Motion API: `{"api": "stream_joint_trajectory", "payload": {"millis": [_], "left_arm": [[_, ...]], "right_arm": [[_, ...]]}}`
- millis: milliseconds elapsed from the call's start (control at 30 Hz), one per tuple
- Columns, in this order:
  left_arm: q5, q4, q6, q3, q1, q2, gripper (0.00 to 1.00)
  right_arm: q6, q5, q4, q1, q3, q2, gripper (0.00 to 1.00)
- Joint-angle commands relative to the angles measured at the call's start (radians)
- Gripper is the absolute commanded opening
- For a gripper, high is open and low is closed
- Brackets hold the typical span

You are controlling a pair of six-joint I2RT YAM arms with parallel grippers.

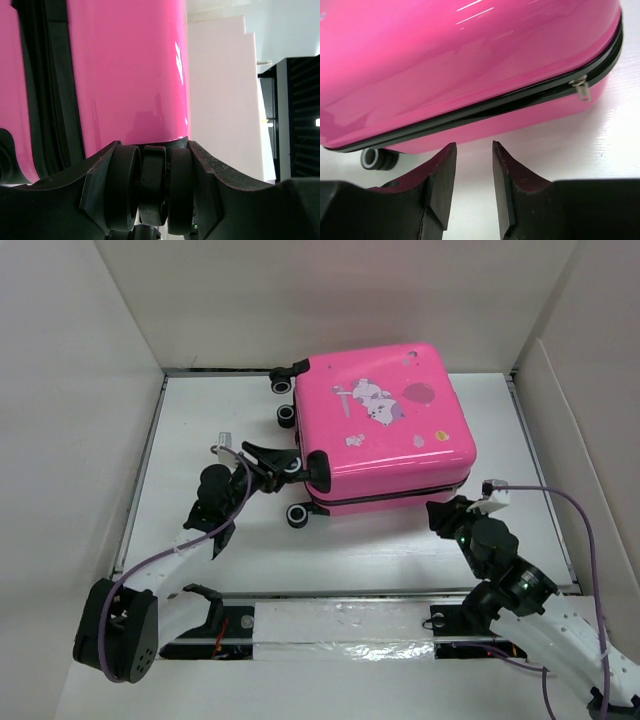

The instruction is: Pack the luggage

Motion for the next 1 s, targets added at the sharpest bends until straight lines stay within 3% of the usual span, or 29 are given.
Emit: {"api": "stream_joint_trajectory", "payload": {"millis": [0,133,167,200,267,433,500,533,600,733,967], "left_arm": [[0.054,0.147,0.000,-0.026,0.109,-0.069,0.00],[0.138,0.164,-0.006,-0.034,0.233,-0.085,0.00],[0.157,0.174,-0.011,-0.034,0.258,-0.087,0.00],[0.171,0.185,-0.021,-0.034,0.278,-0.085,0.00],[0.211,0.205,-0.031,-0.032,0.325,-0.081,0.00],[0.254,0.221,-0.028,-0.037,0.336,-0.052,0.00],[0.263,0.247,-0.035,-0.055,0.336,-0.043,0.00],[0.268,0.262,-0.040,-0.060,0.336,-0.036,0.00],[0.275,0.265,-0.040,-0.062,0.336,-0.032,0.00],[0.280,0.251,-0.031,-0.052,0.336,-0.044,0.00],[0.277,0.213,-0.005,-0.049,0.336,-0.053,0.00]], "right_arm": [[-0.023,0.037,0.039,-0.024,0.009,0.042,0.42],[-0.130,-0.124,0.132,-0.124,0.019,0.137,0.44],[-0.150,-0.181,0.184,-0.145,0.029,0.166,0.41],[-0.214,-0.335,0.230,-0.164,0.026,0.215,0.40],[-0.236,-0.451,0.301,-0.190,0.021,0.257,0.35],[-0.192,-0.378,0.188,-0.190,0.018,0.207,0.28],[-0.152,-0.359,0.161,-0.199,-0.009,0.145,0.31],[-0.140,-0.373,0.157,-0.199,-0.042,0.095,0.41],[-0.109,-0.408,0.145,-0.199,-0.063,0.062,0.49],[-0.095,-0.428,0.111,-0.199,-0.083,0.062,0.51],[-0.100,-0.368,0.204,-0.199,-0.091,0.172,0.50]]}}
